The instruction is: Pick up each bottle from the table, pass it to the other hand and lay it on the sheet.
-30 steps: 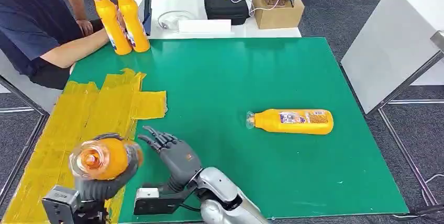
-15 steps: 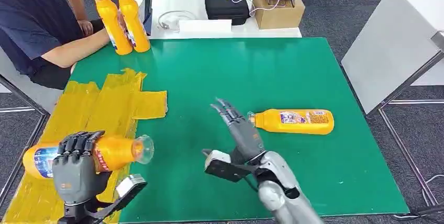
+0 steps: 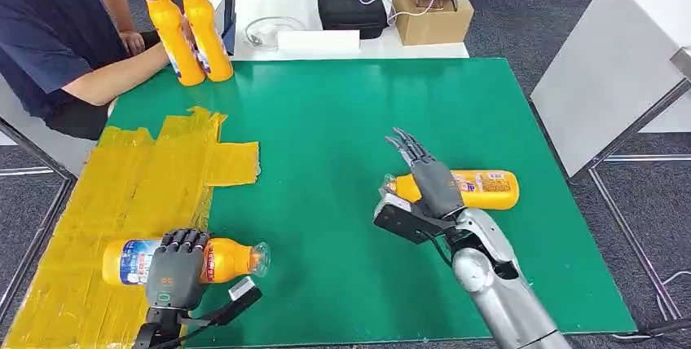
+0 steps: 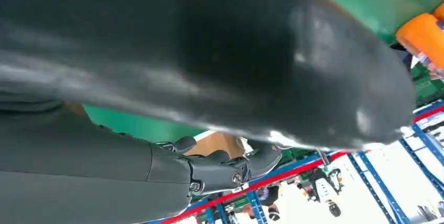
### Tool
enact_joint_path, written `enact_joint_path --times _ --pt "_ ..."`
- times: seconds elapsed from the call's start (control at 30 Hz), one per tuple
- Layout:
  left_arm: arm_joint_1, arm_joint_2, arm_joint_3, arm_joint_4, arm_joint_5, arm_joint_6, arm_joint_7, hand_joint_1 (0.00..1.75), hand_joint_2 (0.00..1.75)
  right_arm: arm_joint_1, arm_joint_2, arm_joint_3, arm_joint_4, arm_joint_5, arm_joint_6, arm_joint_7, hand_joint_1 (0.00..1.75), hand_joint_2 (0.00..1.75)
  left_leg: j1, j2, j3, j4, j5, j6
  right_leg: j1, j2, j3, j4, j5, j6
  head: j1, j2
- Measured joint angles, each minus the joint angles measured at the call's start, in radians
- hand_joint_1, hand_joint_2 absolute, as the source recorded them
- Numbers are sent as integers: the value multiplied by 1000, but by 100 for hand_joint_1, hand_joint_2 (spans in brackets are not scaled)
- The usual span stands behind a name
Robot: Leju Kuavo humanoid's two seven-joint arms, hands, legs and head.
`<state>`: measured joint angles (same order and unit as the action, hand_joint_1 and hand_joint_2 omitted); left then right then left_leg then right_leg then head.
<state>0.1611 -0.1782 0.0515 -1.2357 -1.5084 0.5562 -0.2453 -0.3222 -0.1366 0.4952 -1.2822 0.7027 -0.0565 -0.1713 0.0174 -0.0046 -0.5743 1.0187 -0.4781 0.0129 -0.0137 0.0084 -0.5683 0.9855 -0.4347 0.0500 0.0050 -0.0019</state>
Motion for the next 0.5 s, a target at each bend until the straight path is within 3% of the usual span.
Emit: enact_joint_path --times 0.17,0.2,0.5 --pt "-12 14 -12 36 0 0 0 175 175 -6 -5 0 11 0 0 1 0 0 0 0 0 0 0 0 0 0 0 0 0 0 0 0" --pt "-13 16 -13 41 0 0 0 0 0 -6 -6 0 13 0 0 1 0 175 0 0 0 0 0 0 0 0 0 0 0 0 0 0" --pt "-75 61 -53 121 90 -106 53 0 0 -51 -17 7 79 20 52 29 0 175 0 -3 2 0 1 0 0 -2 3 0 0 0 0 0"
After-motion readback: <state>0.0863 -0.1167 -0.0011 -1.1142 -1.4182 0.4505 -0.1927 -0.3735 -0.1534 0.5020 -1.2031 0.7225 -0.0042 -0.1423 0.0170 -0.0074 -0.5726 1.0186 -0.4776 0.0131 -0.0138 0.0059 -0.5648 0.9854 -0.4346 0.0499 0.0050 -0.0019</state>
